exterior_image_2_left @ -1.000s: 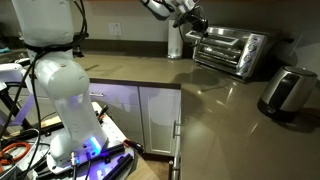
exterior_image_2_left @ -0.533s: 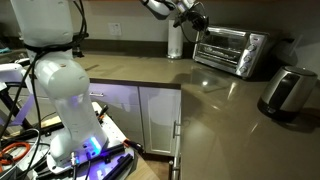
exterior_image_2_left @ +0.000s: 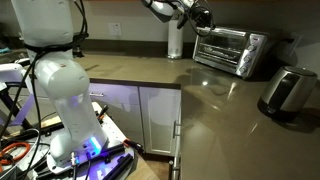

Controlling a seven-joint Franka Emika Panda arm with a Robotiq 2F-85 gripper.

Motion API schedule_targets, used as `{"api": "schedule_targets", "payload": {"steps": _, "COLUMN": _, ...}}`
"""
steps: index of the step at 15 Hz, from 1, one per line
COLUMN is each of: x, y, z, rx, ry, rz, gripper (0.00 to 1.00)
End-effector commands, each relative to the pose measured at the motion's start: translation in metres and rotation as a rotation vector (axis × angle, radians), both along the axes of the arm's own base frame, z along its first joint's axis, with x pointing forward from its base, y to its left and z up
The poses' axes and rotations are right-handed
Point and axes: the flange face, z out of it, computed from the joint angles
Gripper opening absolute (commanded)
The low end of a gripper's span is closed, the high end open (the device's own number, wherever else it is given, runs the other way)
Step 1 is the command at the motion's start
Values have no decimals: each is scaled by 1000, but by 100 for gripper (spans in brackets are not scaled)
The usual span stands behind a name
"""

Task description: Open the oven door

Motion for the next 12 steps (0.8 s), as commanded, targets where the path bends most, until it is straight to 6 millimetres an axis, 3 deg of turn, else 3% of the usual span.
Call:
{"api": "schedule_targets", "payload": {"steps": 1, "x": 15, "y": -10, "z": 1, "rx": -45, "ry": -89, "rz": 39, "gripper": 0}}
{"api": "schedule_targets", "payload": {"steps": 12, "x": 64, "y": -80, "z": -18, "rx": 41, "ry": -291, "rz": 158, "gripper": 0}}
